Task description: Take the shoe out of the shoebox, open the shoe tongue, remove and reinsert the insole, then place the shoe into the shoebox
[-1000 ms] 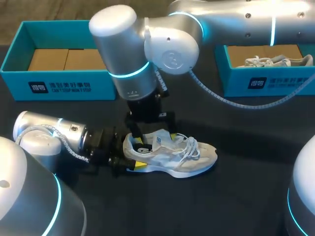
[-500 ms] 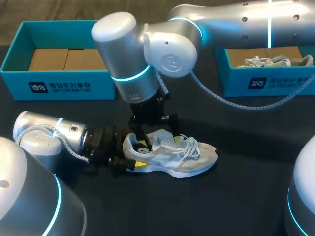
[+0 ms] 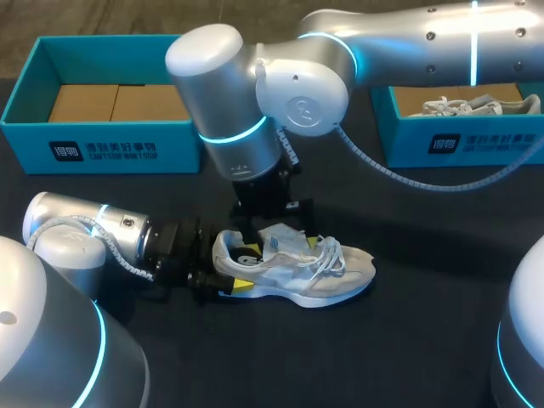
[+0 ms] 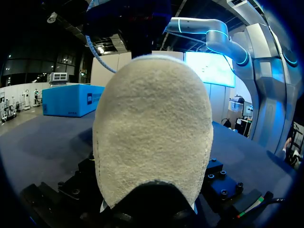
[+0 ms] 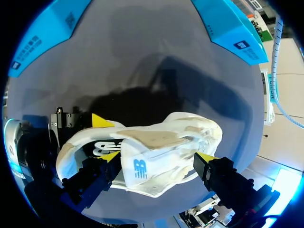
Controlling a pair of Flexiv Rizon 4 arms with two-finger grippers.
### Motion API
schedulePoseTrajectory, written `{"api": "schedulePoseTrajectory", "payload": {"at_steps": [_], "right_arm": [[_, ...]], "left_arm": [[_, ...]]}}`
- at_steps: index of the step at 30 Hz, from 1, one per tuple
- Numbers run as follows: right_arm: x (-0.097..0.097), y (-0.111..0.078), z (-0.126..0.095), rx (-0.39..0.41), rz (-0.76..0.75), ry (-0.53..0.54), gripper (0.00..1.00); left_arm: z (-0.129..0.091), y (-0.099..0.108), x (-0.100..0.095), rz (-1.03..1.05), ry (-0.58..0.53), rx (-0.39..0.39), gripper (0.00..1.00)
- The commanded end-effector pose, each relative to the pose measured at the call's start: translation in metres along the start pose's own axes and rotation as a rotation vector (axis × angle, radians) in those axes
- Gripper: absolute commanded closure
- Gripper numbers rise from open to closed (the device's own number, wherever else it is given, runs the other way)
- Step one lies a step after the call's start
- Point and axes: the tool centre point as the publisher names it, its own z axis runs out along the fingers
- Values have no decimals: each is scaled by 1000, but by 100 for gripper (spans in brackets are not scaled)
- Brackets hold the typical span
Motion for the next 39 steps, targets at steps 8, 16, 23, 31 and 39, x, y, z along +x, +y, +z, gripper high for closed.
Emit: {"api": "schedulePoseTrajectory", "payload": {"at_steps": [8, 16, 23, 31, 39], "right_arm": [[-21, -5, 1, -15, 213, 58, 0], [-35, -2, -5, -21, 236, 93, 0], [-43, 4, -14, -33, 253, 114, 0], [-49, 4, -19, -36, 271, 147, 0], [-13, -2, -10, 1, 208, 139, 0]], "left_arm": [[1, 3, 0, -1, 1, -3, 100], [1, 3, 0, -1, 1, -3, 100], [1, 3, 0, -1, 1, -3, 100], [1, 3, 0, -1, 1, -3, 100], [1, 3, 0, -1, 1, -3, 100]]}}
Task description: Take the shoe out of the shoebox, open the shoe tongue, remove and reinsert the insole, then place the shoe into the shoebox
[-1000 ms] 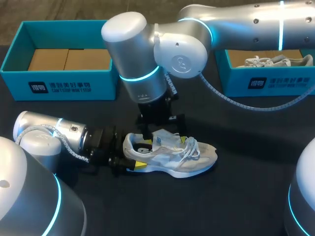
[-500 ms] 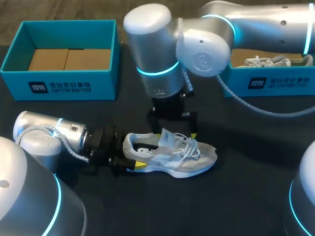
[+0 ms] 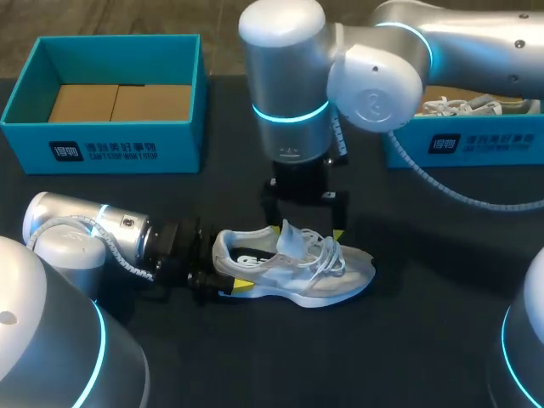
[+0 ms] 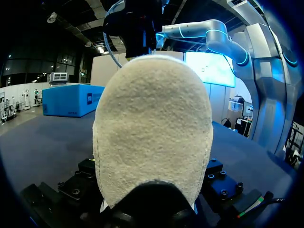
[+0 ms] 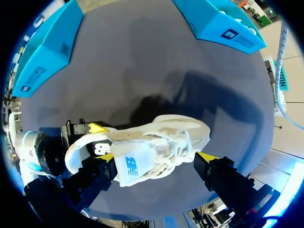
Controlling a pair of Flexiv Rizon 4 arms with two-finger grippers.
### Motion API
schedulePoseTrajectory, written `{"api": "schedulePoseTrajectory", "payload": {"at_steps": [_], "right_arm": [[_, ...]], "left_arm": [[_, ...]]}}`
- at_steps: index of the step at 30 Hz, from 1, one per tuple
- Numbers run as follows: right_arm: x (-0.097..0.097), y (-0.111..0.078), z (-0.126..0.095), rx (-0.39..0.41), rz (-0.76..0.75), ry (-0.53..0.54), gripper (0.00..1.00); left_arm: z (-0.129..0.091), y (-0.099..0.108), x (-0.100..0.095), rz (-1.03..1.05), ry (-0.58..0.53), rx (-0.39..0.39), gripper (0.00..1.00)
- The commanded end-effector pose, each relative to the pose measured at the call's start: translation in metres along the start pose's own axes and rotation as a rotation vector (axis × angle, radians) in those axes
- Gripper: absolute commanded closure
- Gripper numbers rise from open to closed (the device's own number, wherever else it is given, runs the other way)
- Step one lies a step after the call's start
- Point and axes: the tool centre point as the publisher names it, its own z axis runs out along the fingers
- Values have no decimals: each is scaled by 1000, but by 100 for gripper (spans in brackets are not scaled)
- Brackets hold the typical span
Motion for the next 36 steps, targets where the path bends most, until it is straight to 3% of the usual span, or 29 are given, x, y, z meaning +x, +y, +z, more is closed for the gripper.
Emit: {"api": "schedulePoseTrajectory", "payload": {"at_steps": [1, 10, 23, 36], "right_arm": [[25, -7, 15, 12, 114, -27, 0], [27, -5, 34, 42, 81, -3, 0], [9, -11, 17, 30, 131, -16, 0], [-22, -2, 10, 35, 161, 48, 3]], "left_arm": [[1, 3, 0, -1, 1, -3, 100], [1, 3, 0, -1, 1, -3, 100], [1, 3, 0, -1, 1, -3, 100], [1, 3, 0, -1, 1, -3, 100]]}}
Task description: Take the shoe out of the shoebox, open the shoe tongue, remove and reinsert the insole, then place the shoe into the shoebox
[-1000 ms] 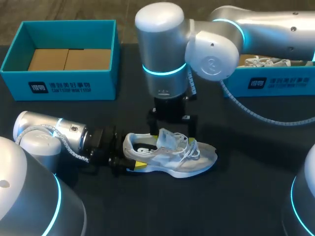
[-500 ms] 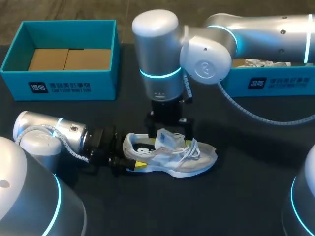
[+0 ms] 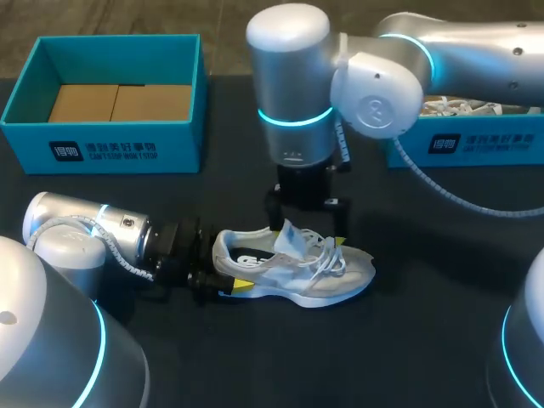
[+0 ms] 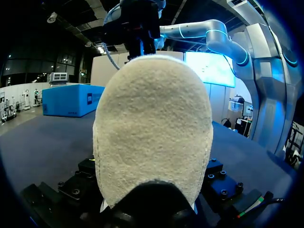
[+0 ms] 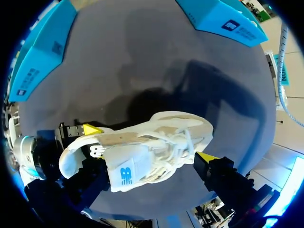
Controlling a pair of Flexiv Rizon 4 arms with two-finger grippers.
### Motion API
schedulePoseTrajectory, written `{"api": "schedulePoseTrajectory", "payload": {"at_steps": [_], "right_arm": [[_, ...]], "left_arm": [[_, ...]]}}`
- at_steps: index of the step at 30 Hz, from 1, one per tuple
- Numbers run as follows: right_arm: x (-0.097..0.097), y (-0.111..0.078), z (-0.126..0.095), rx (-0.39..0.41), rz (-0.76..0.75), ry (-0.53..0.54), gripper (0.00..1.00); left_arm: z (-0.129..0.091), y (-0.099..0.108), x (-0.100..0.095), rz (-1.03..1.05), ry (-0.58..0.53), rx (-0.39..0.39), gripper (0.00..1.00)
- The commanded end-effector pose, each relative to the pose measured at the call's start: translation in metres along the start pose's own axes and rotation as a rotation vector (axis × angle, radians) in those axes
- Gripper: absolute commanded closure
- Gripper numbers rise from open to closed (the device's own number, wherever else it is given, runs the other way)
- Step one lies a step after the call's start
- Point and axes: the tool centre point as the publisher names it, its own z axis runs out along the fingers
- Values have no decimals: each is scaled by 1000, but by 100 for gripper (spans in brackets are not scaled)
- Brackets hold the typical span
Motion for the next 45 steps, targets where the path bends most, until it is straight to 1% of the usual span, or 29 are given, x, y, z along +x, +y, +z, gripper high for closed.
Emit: {"api": "schedulePoseTrajectory", "payload": {"at_steps": [1, 2, 3, 5, 6, 7, 8, 10, 11, 14, 16, 17, 18, 19, 21, 22, 26, 28, 33, 37, 40, 44, 45], "right_arm": [[-16, -4, -4, -6, 115, 50, 2], [-17, -4, -4, -1, 118, 55, 2], [-18, -3, -4, 3, 127, 65, 5], [-18, -4, -5, 4, 119, 78, 21], [-16, -5, -4, 7, 119, 80, 38], [-13, -5, -3, 17, 110, 87, 41], [-10, -5, -2, 20, 95, 98, 36], [-3, -6, 2, 36, 84, 93, 21], [0, -7, 3, 41, 84, 95, 25], [6, -9, 7, 55, 74, 97, 31], [8, -11, 9, 62, 69, 100, 38], [9, -11, 10, 67, 70, 102, 44], [10, -12, 11, 70, 69, 102, 52], [11, -13, 12, 72, 66, 105, 55], [11, -13, 13, 74, 64, 109, 56], [11, -13, 13, 76, 63, 111, 58], [12, -15, 11, 79, 64, 117, 60], [13, -16, 8, 79, 67, 115, 60], [16, -18, -5, 65, 66, 92, 54], [18, -15, -14, 52, 55, 72, 55], [19, -11, -16, 48, 39, 65, 58], [21, -5, -13, 54, 11, 77, 70], [21, -4, -13, 60, 4, 75, 71]], "left_arm": [[1, 3, 0, -1, 1, -3, 100], [1, 3, 0, -1, 1, -3, 100], [1, 3, 0, -1, 1, -3, 100], [1, 3, 0, -1, 1, -3, 100], [1, 3, 0, -1, 1, -3, 100], [1, 3, 0, -1, 1, -3, 100], [1, 3, 0, -1, 1, -3, 100], [1, 3, 0, -1, 1, -3, 100], [1, 3, 0, -1, 1, -3, 100], [1, 3, 0, -1, 1, -3, 100], [1, 3, 0, -1, 1, -3, 100], [1, 3, 0, -1, 1, -3, 100], [1, 3, 0, -1, 1, -3, 100], [1, 3, 0, -1, 1, -3, 100], [1, 3, 0, -1, 1, -3, 100], [1, 3, 0, -1, 1, -3, 100], [1, 3, 0, -1, 1, -3, 100], [1, 3, 0, -1, 1, -3, 100], [1, 3, 0, -1, 1, -3, 100], [1, 3, 0, -1, 1, -3, 100], [1, 3, 0, -1, 1, -3, 100], [1, 3, 0, -1, 1, -3, 100], [1, 3, 0, -1, 1, -3, 100]]}}
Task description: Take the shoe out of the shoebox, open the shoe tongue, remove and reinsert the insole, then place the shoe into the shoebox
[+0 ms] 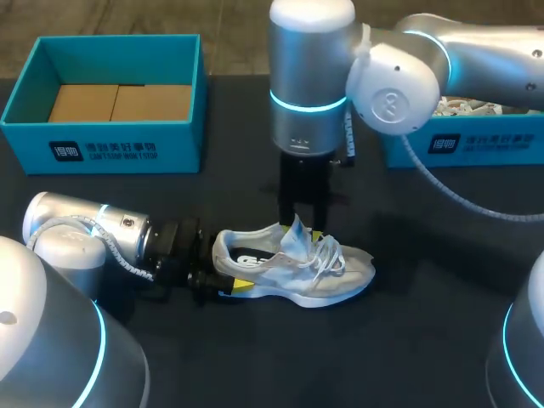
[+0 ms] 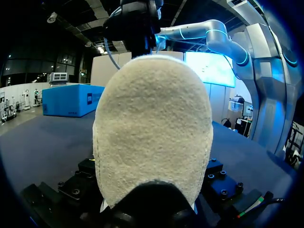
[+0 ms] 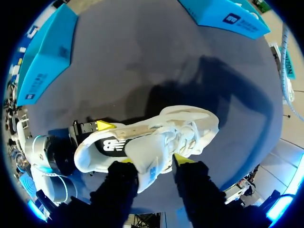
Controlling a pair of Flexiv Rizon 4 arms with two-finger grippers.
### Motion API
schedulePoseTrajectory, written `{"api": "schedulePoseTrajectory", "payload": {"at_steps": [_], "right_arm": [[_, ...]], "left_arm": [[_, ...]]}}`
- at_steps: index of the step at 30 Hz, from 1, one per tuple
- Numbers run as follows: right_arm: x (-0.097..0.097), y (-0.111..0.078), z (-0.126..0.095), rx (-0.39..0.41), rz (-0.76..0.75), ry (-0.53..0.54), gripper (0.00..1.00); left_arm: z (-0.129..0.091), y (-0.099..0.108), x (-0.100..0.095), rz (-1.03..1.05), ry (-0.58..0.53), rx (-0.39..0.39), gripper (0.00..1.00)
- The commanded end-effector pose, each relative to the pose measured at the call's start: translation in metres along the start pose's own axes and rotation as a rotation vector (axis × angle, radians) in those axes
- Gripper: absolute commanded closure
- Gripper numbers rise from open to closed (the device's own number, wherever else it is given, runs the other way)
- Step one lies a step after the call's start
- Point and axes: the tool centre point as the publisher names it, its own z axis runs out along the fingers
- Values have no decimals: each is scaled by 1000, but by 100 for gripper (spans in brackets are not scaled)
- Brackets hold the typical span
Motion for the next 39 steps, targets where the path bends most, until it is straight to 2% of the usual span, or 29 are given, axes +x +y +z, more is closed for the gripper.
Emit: {"api": "schedulePoseTrajectory", "payload": {"at_steps": [1, 2, 3, 4, 9, 15, 24, 39], "right_arm": [[5, 5, 5, 15, -12, -10, 72], [5, 5, 5, 18, -19, -10, 78], [5, 5, 5, 19, -20, -10, 91], [4, 6, 5, 20, -20, -10, 100], [-7, 4, 2, 11, -23, 32, 100], [-30, 2, -5, -10, -40, 123, 100], [-71, 1, 4, -60, -57, 341, 100], [-93, 13, 31, -58, -38, 521, 100]], "left_arm": [[1, 3, 0, -1, 1, -3, 100], [1, 3, 0, -1, 1, -3, 100], [1, 3, 0, -1, 1, -3, 100], [1, 3, 0, -1, 1, -3, 100], [1, 3, 0, -1, 1, -3, 100], [1, 3, 0, -1, 1, -3, 100], [1, 3, 0, -1, 1, -3, 100], [1, 3, 0, -1, 1, -3, 100]]}}
